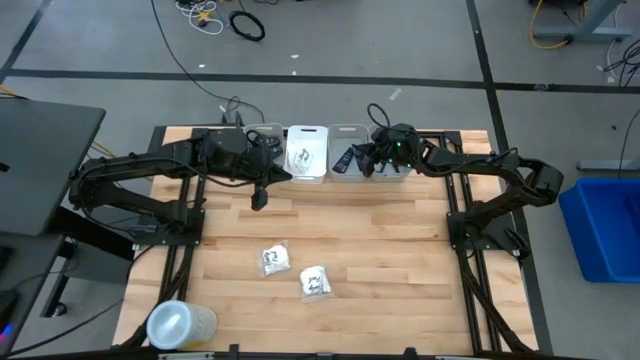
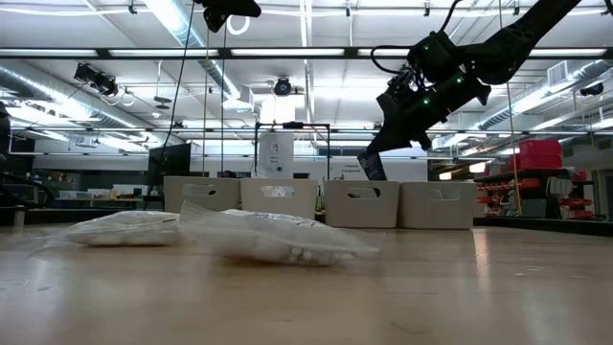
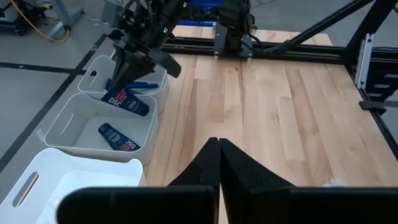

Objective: Pick & Place Travel size toiletries
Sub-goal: Put the blue shave cream into the middle gray bin, then put the white cotton pack into the white bin

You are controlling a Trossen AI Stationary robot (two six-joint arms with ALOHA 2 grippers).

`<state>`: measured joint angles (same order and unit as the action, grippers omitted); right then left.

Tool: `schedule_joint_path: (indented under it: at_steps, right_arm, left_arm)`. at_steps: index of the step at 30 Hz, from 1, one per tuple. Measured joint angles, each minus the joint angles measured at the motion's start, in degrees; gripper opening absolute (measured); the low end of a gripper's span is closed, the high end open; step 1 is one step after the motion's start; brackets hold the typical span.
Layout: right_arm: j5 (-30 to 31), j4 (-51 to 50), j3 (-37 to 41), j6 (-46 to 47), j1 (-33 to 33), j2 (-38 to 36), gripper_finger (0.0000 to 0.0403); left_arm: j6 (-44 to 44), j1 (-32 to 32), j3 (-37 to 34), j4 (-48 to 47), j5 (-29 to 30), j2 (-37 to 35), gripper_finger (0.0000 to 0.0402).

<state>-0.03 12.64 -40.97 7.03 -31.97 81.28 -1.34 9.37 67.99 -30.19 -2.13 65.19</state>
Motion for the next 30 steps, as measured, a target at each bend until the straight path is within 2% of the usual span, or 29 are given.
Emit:
schedule_joint_path:
  at_steps: [12, 17, 23, 30]
  right_arm:
    - [-0.07, 0.28, 0.0, 4.51, -0.22, 0.0, 0.0122]
    - [-3.99, 4.14, 0.0, 3.17, -0.15, 0.0, 0.0151]
    - [-9.27, 9.4, 0.0, -1.09, 0.88, 0.0, 0.0159]
    - [-12.53, 12.36, 0.0, -6.5, 6.46, 0.0, 0.0141]
  left_arm:
    - [1.1, 0.0, 0.02, -3.08, 1.05, 0.0, 0.0002]
    - [2.32, 0.0, 0.02, -3.83, 1.05, 0.0, 0.0002]
    - [2.45, 0.0, 0.02, -3.83, 1.05, 0.0, 0.0003]
    - [4.05, 0.0, 0.02, -3.83, 0.77, 0.0, 0.0003]
